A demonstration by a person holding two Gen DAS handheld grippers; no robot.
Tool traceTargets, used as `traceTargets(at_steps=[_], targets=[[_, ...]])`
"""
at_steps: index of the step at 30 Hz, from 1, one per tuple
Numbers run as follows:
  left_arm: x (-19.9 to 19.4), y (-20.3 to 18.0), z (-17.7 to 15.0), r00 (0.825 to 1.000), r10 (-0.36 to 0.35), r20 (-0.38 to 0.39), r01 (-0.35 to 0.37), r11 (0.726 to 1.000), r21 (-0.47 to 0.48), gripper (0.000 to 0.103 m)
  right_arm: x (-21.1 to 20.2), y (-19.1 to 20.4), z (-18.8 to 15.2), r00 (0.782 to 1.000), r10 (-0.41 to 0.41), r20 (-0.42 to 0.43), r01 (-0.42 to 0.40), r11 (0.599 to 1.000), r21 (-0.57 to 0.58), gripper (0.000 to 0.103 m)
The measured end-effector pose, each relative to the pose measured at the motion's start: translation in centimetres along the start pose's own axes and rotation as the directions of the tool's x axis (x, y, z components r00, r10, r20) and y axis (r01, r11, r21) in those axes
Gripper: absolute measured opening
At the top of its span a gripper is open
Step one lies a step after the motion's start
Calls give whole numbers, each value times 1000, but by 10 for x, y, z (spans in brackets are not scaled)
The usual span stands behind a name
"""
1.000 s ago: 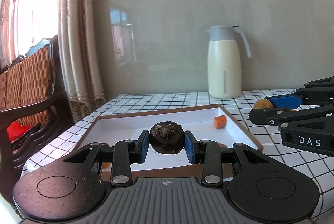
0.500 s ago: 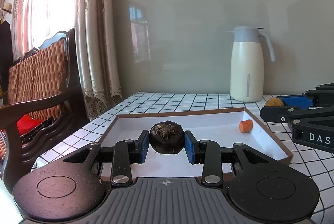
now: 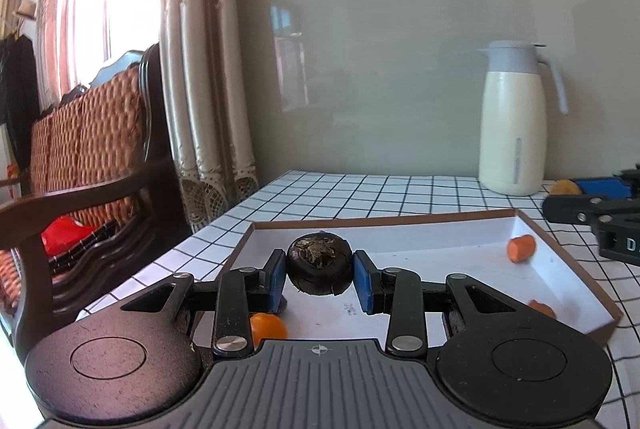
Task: Organize fruits
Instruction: 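Open the left tool and right tool to drop both fruits into the box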
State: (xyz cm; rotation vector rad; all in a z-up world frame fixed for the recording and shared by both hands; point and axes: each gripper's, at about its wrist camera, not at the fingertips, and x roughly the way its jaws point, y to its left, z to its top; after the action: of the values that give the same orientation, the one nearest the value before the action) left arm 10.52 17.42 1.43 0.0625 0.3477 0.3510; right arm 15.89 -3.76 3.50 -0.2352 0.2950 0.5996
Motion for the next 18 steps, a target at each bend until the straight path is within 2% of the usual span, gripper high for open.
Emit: traceTargets(at_steps=[6, 18], targets=[[21, 11, 2, 999, 17, -31, -18, 999, -41, 36, 13, -10, -1, 999, 4, -34, -3, 1000, 17, 19], [43, 16, 0, 997, 39, -73, -42, 998, -37, 36, 41, -17, -4, 996, 20, -88, -15, 998, 62, 19]])
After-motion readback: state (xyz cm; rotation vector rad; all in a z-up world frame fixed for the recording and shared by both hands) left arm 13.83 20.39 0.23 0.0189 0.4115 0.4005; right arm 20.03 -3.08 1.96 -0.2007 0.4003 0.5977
